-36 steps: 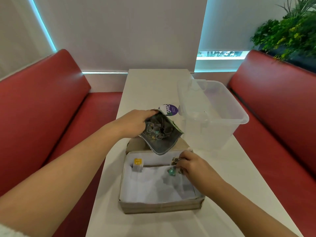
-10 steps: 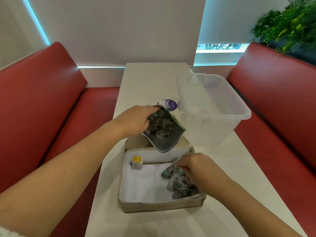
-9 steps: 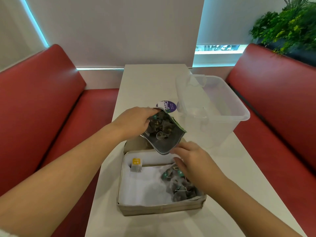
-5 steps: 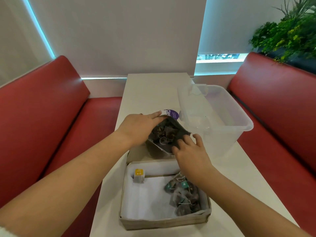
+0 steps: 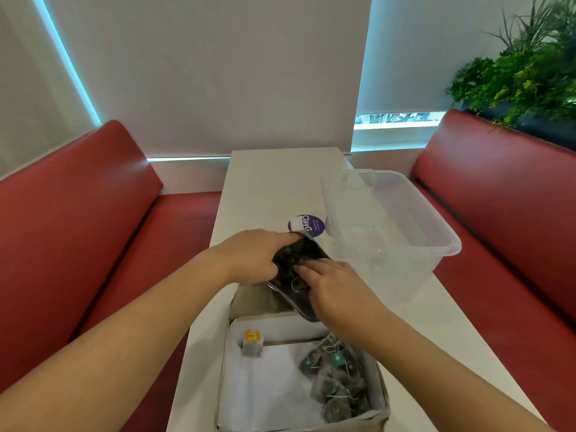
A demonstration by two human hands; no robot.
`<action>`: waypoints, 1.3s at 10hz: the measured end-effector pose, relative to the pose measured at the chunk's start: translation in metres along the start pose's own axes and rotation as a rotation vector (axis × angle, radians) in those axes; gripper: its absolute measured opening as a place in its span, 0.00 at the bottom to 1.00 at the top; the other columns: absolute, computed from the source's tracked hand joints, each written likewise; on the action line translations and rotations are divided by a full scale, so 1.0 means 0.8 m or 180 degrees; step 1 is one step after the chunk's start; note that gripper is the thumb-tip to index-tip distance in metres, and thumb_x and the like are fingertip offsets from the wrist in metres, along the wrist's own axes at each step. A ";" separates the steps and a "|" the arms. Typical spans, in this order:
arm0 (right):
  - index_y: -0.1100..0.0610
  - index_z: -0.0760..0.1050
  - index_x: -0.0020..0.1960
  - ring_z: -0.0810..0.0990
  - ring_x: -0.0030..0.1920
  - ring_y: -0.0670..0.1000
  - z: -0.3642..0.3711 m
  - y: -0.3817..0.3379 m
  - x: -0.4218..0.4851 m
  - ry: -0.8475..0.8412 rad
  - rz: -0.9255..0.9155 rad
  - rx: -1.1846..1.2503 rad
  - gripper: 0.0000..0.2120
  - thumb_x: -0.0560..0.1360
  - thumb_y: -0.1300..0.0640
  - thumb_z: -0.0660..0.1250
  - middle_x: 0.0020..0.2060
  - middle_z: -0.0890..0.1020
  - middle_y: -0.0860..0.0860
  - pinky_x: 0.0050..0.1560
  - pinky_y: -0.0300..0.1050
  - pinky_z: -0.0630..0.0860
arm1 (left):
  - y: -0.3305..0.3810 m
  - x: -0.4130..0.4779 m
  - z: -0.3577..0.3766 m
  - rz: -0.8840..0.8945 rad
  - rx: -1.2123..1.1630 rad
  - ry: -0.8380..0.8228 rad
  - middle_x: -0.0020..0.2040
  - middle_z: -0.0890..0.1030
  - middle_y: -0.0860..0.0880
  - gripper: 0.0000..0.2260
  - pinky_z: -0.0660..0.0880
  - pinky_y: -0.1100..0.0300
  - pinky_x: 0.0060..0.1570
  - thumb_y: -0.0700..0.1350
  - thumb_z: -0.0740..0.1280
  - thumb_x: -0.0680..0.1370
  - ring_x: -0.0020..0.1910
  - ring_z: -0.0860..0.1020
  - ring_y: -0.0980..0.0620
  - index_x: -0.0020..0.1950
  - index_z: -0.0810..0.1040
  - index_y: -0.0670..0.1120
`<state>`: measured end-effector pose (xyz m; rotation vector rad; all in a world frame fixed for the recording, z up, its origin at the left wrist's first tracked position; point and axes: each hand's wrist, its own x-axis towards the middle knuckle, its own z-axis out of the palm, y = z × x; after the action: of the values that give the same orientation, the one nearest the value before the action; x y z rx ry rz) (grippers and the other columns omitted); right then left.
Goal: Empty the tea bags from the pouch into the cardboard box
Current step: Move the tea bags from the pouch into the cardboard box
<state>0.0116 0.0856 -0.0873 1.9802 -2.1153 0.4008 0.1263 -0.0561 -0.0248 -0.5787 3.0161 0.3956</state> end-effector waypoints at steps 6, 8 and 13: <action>0.52 0.68 0.69 0.72 0.63 0.58 0.116 0.002 0.082 -0.1295 0.1010 0.0413 0.19 0.79 0.52 0.58 0.64 0.74 0.55 0.66 0.54 0.69 | 0.005 0.006 -0.007 0.0020 -0.0531 -0.0089 0.36 0.73 0.60 0.32 0.64 0.71 0.28 0.37 0.62 0.74 0.31 0.71 0.62 0.73 0.61 0.59; 0.62 0.75 0.59 0.78 0.54 0.59 0.069 -0.006 0.065 -0.1164 0.0559 0.0083 0.13 0.75 0.64 0.63 0.56 0.78 0.59 0.55 0.51 0.76 | 0.006 0.005 -0.005 -0.0027 -0.0531 -0.0007 0.40 0.74 0.54 0.32 0.65 0.67 0.31 0.37 0.63 0.73 0.33 0.71 0.61 0.73 0.60 0.60; 0.54 0.79 0.48 0.77 0.46 0.45 -0.026 -0.024 -0.081 0.0195 0.0076 0.1437 0.06 0.74 0.63 0.68 0.49 0.77 0.47 0.47 0.35 0.75 | -0.017 0.006 0.031 -0.0103 0.0009 0.0231 0.64 0.76 0.47 0.32 0.73 0.56 0.46 0.39 0.62 0.72 0.56 0.76 0.46 0.74 0.59 0.57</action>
<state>0.0351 0.1524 -0.0883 2.1302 -2.1535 1.0068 0.1266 -0.0637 -0.0529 -0.6548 3.0711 0.3765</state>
